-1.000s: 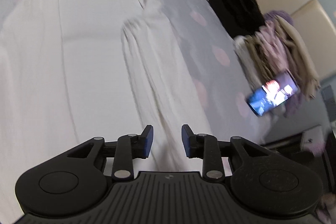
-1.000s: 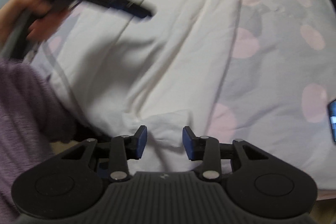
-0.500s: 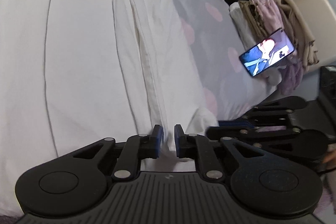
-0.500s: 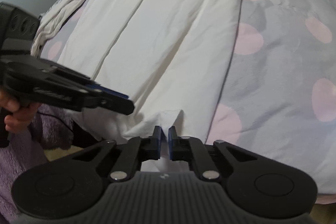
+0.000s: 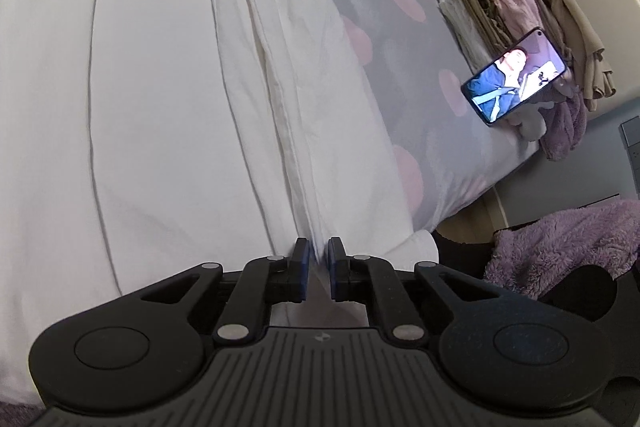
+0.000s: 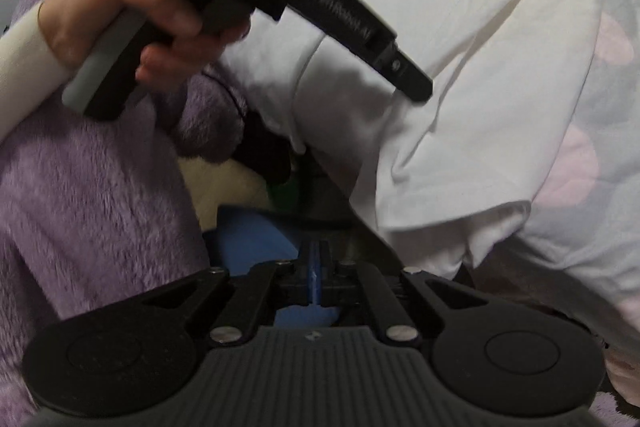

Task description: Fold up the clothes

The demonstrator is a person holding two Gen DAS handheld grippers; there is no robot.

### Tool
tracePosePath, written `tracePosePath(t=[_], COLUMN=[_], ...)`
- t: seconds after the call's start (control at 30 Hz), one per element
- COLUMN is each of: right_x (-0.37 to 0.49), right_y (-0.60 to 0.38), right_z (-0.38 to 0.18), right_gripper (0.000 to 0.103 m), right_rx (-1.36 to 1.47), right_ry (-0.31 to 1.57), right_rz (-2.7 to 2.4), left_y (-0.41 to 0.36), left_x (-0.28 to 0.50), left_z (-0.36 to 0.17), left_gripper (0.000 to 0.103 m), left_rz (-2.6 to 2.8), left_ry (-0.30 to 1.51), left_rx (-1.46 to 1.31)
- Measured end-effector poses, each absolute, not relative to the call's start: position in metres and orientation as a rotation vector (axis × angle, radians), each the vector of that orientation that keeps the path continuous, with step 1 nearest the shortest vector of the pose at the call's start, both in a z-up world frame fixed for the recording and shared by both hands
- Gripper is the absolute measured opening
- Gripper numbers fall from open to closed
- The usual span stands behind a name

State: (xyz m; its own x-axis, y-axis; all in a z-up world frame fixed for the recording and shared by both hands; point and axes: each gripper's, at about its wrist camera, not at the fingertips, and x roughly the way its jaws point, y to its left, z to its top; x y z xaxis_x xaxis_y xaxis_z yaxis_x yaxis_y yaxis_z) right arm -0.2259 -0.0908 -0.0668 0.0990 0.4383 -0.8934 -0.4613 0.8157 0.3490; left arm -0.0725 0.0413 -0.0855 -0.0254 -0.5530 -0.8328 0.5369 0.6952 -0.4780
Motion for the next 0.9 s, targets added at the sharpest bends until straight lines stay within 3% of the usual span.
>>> tracePosePath(t=[0.07,0.27,0.37,0.43,0.8,0.9], right_x=[-0.226,-0.207,-0.196,-0.192,-0.163,-0.160], right_y=[-0.100,-0.136,-0.145,-0.145,-0.137,-0.138], right_z=[-0.063,-0.055,-0.060,-0.065,-0.093,-0.096], right_gripper=[0.006,0.008,0.026,0.031,0.031,0.029], right_rx=[-0.039,-0.129,-0.167,-0.221,-0.601,-0.593], right_ry=[1.295,1.241,1.237,1.228,1.203,1.199], right_rz=[0.630,0.473,0.465,0.487,0.761,0.805], left_y=[0.043,0.046,0.046,0.045,0.041,0.039], left_x=[-0.077,-0.090,-0.097,-0.101,-0.111,-0.111], left_z=[-0.083,-0.081,-0.086,-0.092,-0.123,-0.124], left_gripper=[0.007,0.022,0.029,0.030,0.034,0.035], left_rz=[-0.867,-0.866,-0.864,-0.856,-0.837,-0.860], left_ry=[1.343,1.384,1.418,1.449,1.541,1.538], left_rx=[-0.034,-0.112,-0.155,-0.183,-0.263,-0.274])
